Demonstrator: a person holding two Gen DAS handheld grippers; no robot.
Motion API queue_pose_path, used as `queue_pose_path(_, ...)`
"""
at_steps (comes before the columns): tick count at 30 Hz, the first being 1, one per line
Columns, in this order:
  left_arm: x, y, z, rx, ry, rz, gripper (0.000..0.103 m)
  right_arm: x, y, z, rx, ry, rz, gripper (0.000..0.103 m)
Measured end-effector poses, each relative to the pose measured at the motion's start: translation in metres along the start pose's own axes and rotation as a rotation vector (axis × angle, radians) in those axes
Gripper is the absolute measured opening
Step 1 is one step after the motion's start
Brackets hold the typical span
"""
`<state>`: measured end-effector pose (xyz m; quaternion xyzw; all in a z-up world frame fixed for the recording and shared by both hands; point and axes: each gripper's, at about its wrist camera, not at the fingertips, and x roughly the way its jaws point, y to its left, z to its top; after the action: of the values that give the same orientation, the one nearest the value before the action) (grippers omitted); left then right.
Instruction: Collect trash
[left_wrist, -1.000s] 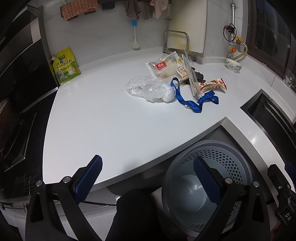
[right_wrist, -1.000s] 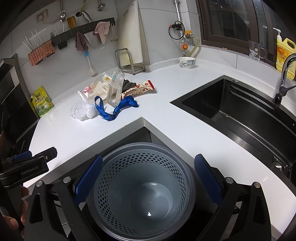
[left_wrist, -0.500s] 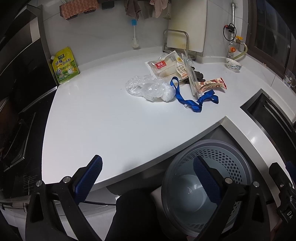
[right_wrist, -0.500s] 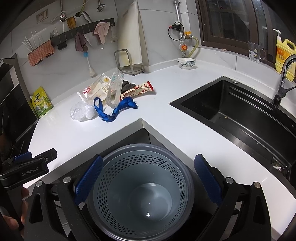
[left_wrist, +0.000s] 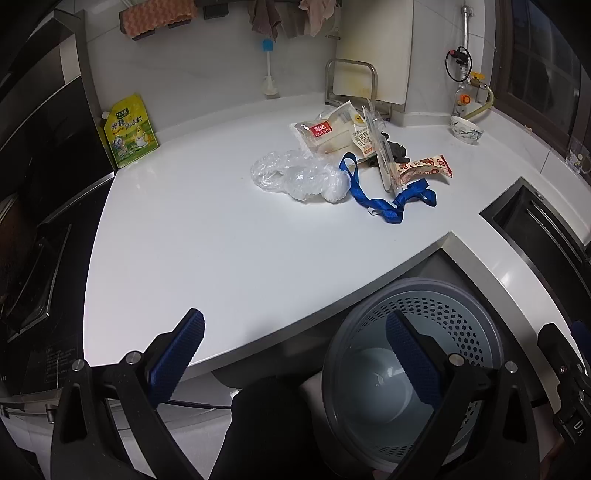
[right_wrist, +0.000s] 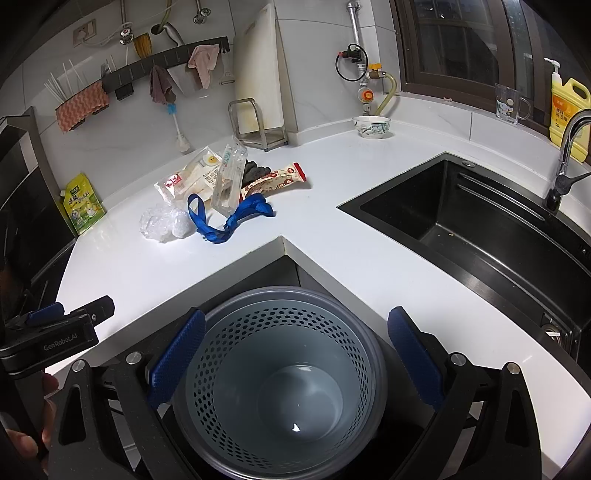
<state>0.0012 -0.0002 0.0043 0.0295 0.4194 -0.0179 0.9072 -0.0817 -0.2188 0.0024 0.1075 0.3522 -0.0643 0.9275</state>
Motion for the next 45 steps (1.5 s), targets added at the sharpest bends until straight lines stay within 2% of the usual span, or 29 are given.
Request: queue_pose_path(45, 0.0020, 0.0071, 0.0010, -0.006, -0.003, -0.003, 0.097, 0.0060, 0.0005, -0.0027, -0.002, 0.007, 0.006, 0.094)
